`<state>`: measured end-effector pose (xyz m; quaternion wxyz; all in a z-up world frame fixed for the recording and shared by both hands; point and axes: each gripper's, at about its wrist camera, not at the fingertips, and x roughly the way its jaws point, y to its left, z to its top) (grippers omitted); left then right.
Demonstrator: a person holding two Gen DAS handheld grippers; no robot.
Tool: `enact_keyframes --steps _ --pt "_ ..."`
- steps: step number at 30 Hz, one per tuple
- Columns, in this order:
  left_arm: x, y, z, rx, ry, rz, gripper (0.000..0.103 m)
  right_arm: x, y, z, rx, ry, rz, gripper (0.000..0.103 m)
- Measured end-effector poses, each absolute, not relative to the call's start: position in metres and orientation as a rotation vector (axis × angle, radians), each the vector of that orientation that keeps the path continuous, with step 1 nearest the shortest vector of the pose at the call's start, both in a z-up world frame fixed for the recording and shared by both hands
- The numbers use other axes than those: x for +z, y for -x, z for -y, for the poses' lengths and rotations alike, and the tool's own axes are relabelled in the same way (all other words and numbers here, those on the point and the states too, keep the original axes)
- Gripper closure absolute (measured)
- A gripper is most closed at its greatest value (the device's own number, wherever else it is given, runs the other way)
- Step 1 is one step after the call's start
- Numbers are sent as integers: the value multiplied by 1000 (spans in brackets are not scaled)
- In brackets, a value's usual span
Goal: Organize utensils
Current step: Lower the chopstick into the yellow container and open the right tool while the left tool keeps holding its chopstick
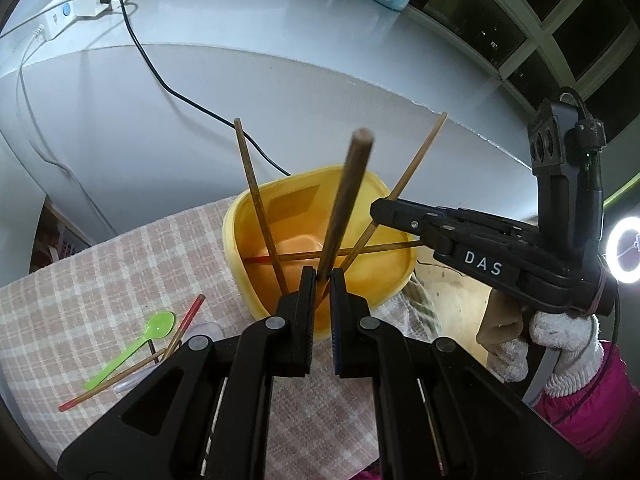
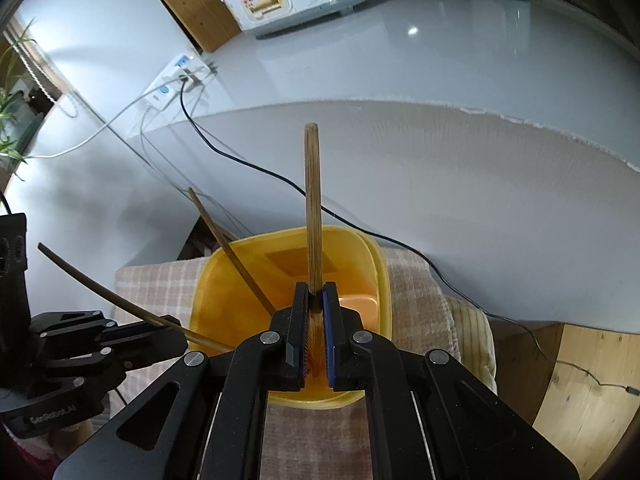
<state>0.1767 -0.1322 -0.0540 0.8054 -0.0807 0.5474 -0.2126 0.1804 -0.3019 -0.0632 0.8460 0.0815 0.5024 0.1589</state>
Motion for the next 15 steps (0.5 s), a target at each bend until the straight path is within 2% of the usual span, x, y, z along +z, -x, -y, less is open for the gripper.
enact_keyframes --steps 12,15 --pt "-62 -181 134 -453 171 -1182 99 -68 -183 298 316 -137 -1072 97" --pt "-61 -179 131 -452 176 -1180 99 -67 -183 299 304 -140 -1073 90"
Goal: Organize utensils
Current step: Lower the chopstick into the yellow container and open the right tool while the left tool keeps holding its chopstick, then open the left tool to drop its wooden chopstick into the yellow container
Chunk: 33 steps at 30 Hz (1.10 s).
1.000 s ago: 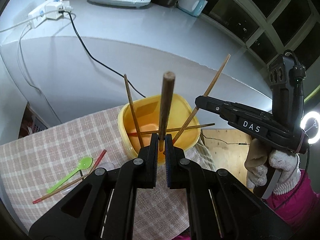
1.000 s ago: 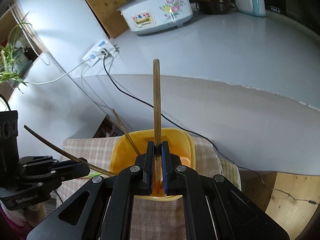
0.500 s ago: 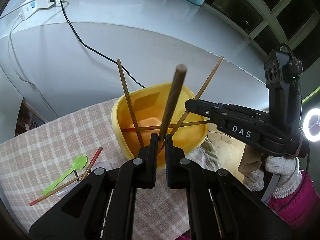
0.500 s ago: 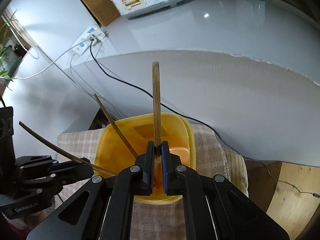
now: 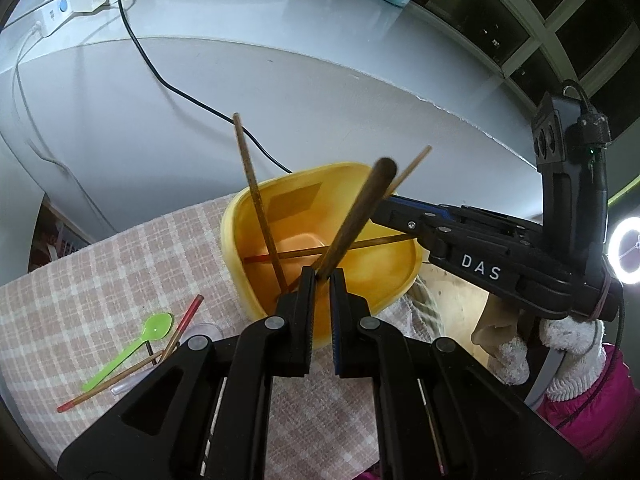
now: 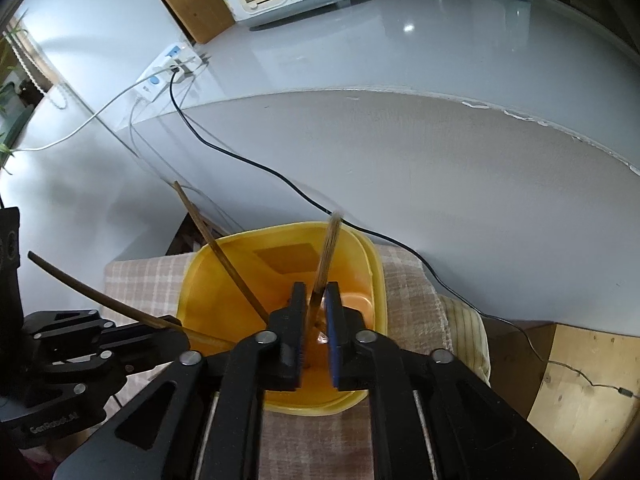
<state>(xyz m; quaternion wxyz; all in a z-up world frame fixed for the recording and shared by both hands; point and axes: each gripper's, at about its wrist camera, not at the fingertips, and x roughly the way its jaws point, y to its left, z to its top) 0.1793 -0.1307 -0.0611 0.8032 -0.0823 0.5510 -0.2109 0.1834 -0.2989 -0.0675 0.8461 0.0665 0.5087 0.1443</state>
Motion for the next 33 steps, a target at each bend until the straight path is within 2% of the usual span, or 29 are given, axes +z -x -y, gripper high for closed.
enact_keyframes --steps 2,4,6,19,28,33 --pt "-60 -179 128 -450 180 -1177 98 -65 -183 299 301 -146 -1066 84" --pt "-58 -177 125 -442 185 -1171 89 -63 -180 299 293 -145 -1059 78" --pt "-54 -175 119 -439 195 -1155 84 -60 -178 300 285 -144 -1050 73" --pt "-28 -148 76 -437 264 -1072 84 -36 -150 313 274 -191 -994 73" --pt "-39 -109 3 -326 274 -1068 84 -34 -116 311 314 -273 -997 73" --pt "-62 -98 -43 -225 301 -1136 84 -46 -100 296 343 -307 -1038 73"
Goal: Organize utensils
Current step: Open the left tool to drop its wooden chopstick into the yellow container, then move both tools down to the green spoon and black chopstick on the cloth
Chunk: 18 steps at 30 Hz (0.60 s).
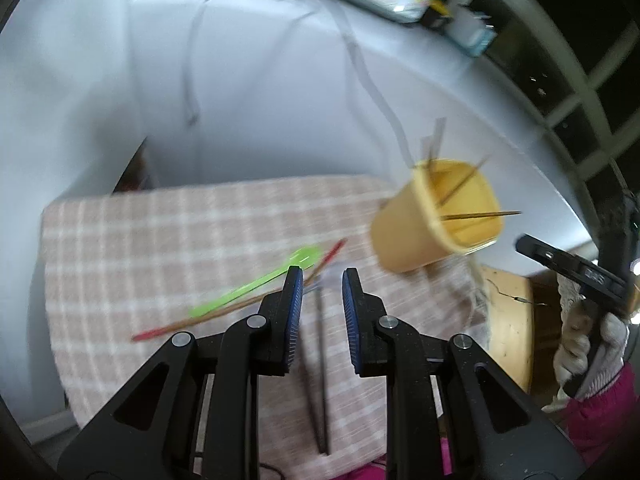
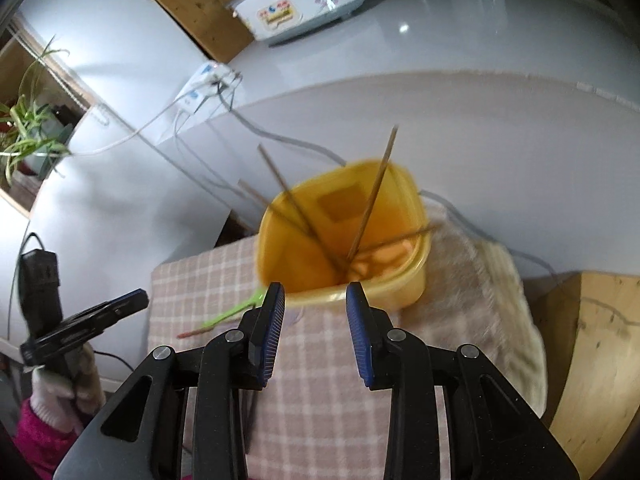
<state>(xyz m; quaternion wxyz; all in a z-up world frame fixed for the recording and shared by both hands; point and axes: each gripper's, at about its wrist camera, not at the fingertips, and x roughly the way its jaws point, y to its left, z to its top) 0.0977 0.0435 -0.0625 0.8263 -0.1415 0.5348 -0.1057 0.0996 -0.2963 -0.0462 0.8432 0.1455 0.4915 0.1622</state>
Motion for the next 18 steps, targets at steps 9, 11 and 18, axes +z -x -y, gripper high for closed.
enact_keyframes --steps 9,11,18 --pt "-105 -75 -82 -176 319 -1236 84 -88 -77 259 356 -345 -1161 73" --pt "-110 -74 -82 -187 308 -1256 84 -99 -71 250 352 -350 -1185 73" --pt "-120 -78 -74 -231 262 -1265 84 -131 -62 226 346 -349 -1271 73"
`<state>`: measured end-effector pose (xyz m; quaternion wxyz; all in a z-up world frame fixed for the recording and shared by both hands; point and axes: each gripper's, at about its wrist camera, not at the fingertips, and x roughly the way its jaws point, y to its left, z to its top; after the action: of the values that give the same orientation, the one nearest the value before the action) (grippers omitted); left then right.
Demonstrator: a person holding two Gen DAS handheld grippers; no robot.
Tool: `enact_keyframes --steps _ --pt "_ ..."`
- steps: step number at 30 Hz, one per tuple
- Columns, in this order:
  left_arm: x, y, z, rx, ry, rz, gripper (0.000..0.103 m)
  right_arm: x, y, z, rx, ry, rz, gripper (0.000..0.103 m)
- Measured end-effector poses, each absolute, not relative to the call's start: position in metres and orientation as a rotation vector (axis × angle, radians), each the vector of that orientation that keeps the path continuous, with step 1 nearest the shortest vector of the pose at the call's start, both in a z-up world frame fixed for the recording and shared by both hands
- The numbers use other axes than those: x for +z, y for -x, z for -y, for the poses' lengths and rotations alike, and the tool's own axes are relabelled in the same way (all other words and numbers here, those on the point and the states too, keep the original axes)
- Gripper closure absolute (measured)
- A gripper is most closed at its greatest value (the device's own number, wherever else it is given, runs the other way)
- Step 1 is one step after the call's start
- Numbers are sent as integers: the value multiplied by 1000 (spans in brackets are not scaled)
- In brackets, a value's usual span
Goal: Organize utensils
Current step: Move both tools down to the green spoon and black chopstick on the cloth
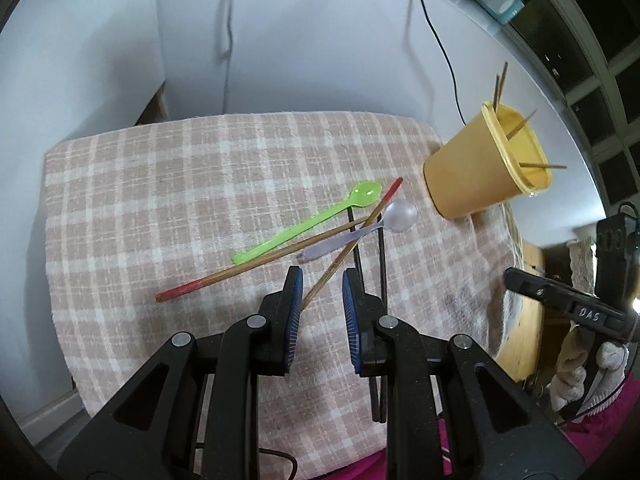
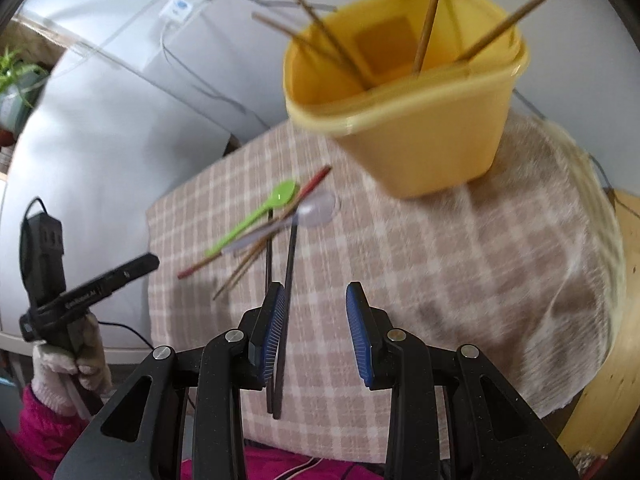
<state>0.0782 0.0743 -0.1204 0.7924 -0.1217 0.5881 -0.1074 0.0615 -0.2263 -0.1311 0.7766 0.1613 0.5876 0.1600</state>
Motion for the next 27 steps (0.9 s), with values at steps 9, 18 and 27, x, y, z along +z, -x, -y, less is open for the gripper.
enact_keyframes --steps 9,18,27 --pt "-147 -115 -44 -378 84 -1318 84 -162 -54 202 332 -339 -1338 73" --pt "-178 -151 -37 -502 -66 -1390 84 -192 -59 180 256 -427 -1355 73" --pt "-201 -171 -16 -647 -165 -1415 84 -209 -78 170 202 -456 -1367 73"
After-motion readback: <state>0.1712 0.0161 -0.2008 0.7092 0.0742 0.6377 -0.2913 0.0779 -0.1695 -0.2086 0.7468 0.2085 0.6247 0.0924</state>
